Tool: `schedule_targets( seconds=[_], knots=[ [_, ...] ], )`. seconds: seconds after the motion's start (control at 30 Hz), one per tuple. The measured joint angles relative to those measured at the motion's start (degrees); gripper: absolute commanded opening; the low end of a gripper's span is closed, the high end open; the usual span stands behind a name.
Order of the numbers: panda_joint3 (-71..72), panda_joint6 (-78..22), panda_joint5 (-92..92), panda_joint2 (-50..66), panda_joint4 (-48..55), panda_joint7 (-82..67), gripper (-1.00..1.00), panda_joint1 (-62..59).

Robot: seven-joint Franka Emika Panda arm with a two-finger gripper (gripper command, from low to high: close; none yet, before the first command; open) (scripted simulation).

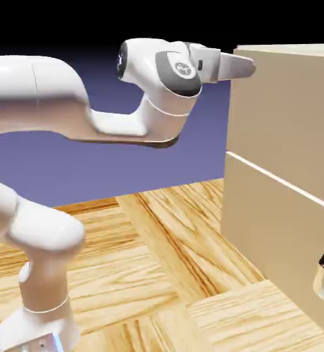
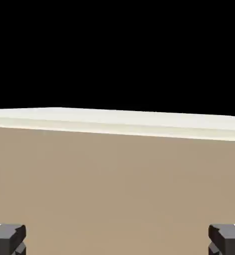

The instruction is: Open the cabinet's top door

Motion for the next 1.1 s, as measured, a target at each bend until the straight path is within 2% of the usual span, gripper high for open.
schedule_targets(
  seconds=[0.97,1.1],
  knots=[
    [-34.8,2.8,-72.3,-11.4,24.0,48.4,0.00,31.5],
    [-37.5,3.0,-73.3,-11.1,28.1,49.1,0.00,36.1]
  ],
)
